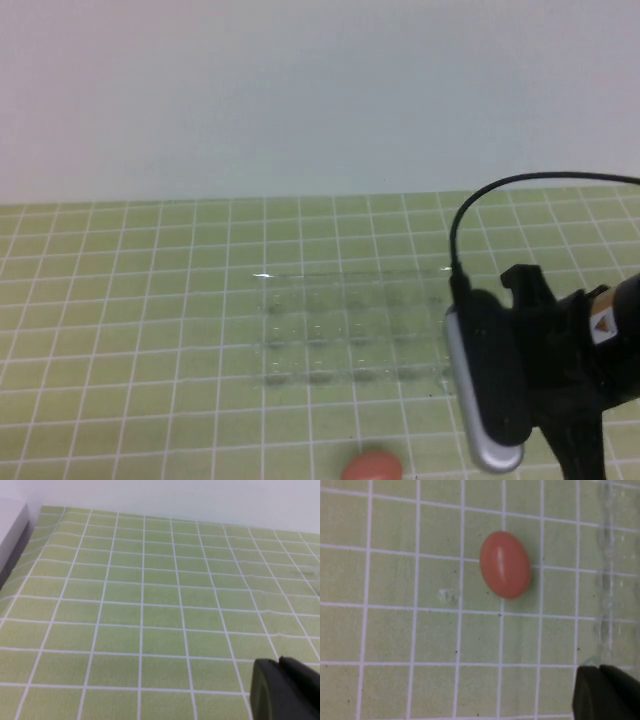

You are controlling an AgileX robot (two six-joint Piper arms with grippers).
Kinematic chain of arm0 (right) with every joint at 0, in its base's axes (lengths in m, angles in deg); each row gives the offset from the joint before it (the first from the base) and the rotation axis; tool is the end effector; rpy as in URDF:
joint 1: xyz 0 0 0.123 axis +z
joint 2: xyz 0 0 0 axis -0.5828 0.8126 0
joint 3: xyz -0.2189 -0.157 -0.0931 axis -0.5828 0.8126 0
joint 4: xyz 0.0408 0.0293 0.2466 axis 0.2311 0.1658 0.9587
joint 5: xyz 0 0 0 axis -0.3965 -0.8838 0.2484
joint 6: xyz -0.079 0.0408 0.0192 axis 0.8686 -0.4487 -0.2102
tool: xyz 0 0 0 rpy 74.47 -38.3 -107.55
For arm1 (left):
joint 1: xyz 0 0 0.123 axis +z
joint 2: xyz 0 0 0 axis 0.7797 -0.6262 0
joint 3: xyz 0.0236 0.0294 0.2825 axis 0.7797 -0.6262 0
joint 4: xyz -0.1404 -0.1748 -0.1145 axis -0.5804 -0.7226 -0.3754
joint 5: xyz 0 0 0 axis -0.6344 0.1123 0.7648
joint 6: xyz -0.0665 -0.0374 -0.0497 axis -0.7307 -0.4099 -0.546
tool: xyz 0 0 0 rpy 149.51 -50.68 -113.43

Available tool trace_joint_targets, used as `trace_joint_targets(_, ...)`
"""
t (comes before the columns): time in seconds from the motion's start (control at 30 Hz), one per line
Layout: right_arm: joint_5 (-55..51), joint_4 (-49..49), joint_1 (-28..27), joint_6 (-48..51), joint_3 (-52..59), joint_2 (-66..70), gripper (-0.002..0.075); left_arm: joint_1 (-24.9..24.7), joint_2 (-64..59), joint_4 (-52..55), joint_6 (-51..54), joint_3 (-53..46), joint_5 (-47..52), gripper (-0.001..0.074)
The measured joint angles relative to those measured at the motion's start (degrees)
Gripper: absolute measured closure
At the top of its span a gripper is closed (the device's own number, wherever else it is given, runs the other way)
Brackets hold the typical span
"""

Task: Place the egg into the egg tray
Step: Pick up the egg

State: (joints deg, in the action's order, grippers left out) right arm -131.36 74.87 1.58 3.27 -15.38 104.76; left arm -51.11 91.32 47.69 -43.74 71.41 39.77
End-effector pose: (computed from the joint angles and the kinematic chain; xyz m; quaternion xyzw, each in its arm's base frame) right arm 0.2050 0.1756 0.2815 -0.7309 0.6287 0.0356 0.2632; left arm 0.0536 -0.0037 0.1771 -0.0420 0.7789 -0.0589 0.6230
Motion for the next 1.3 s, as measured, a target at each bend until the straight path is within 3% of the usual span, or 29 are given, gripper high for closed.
trace_joint_targets(0.3, 4.68, -7.09, 8.34, -6.22, -0.08, 7.21, 0.0687, 0.00, 0.00, 0.00, 0.00, 0.00, 0.00, 0.0735)
trace_joint_targets(0.4, 5.56, -7.10, 9.86, -7.28, -0.08, 9.53, 0.0601, 0.00, 0.00, 0.00, 0.00, 0.00, 0.00, 0.0735)
trace_joint_targets(0.57, 7.81, -7.19, 11.35, -9.49, -0.08, 12.38, 0.0340, 0.00, 0.00, 0.00, 0.00, 0.00, 0.00, 0.0735)
trace_joint_targets(0.67, 9.53, -7.57, 11.52, -9.87, -0.08, 13.69, 0.0266, 0.00, 0.00, 0.00, 0.00, 0.00, 0.00, 0.0735)
trace_joint_targets(1.07, 4.80, -9.21, 14.66, -13.75, -10.76, 24.26, 0.0235, 0.00, 0.00, 0.00, 0.00, 0.00, 0.00, 0.0735)
trace_joint_targets(1.3, 3.16, -10.31, 14.66, -14.98, -11.71, 27.14, 0.0234, 0.00, 0.00, 0.00, 0.00, 0.00, 0.00, 0.0735)
